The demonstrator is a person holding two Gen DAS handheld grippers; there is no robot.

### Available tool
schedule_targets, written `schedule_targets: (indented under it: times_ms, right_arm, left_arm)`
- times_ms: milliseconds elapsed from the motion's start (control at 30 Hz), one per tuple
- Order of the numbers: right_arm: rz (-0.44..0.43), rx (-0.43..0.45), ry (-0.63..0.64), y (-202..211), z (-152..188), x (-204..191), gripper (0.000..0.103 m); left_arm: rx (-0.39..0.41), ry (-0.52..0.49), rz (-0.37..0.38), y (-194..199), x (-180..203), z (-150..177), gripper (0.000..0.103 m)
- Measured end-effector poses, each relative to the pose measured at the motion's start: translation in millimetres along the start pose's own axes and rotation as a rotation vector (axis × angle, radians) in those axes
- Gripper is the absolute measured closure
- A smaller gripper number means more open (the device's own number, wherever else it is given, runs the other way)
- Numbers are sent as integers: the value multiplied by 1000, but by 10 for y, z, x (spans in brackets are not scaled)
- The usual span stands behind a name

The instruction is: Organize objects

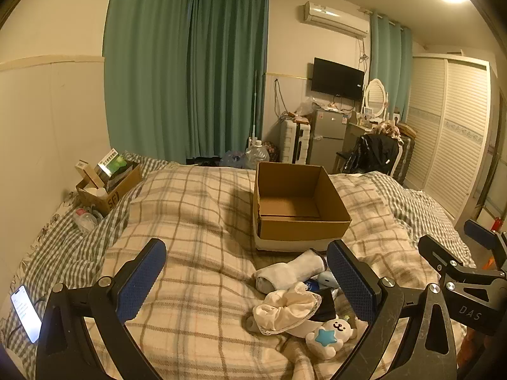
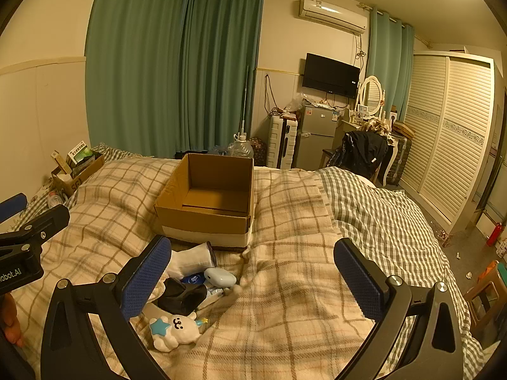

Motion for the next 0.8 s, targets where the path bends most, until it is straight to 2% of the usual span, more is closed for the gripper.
schedule_targets:
  times_ms: [800]
  right_arm:
    - [1, -6, 5, -41, 91, 2, 0]
  left_arm:
    - [-8, -7, -1, -12, 20, 43, 0]
Point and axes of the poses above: each gripper's, at about its wrist camera, not at the fingertips, and y roughly against the way its jaws point, x to its right, z to its underside, the point moved 4 cm from there along -y, roughly the way its jaws point, and after that the axes turned 7 degrees about -z, right-handed, at the moved point
